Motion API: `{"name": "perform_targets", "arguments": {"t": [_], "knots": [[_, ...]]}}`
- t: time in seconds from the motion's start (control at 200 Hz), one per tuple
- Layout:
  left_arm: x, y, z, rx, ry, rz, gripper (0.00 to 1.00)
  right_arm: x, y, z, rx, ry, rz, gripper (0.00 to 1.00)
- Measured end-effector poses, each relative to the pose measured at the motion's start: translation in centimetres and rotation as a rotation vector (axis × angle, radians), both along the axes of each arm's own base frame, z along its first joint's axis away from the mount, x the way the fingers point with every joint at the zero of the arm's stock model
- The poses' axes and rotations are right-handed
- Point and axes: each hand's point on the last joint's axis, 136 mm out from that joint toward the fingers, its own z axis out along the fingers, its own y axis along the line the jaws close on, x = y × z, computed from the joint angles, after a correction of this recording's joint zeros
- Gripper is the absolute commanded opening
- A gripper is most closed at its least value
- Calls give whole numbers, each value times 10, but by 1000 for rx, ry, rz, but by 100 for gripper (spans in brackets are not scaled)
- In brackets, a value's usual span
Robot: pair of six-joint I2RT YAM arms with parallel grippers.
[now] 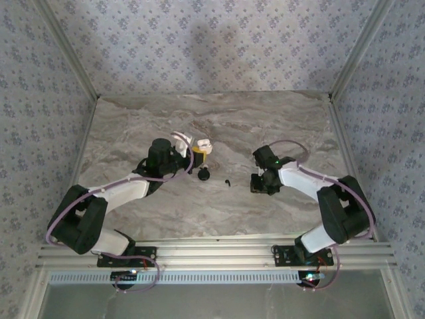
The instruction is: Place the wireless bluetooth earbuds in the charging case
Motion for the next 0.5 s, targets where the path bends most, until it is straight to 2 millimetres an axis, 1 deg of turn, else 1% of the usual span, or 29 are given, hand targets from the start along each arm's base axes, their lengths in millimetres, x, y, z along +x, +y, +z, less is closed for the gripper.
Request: {"name": "perform_targets", "arguments": {"t": [0.1,0.15,0.33,0.405,0.5], "knots": [[-1,2,-1,4,0,10,9,-4,-1,-6,-29,42,-13,30],[-2,4,-3,9,5,14,9,-3,0,-7,-41,58,-14,33],[-2,5,-6,17,12,21,9,-3,4,-5,-60,100,-15,50],[-1,5,-6,20,10,22,9,-3,4,0,-71,119,-13,53],[-2,6,-7,23,10,21,9,0,5,18,-82,136,-9,53]]}}
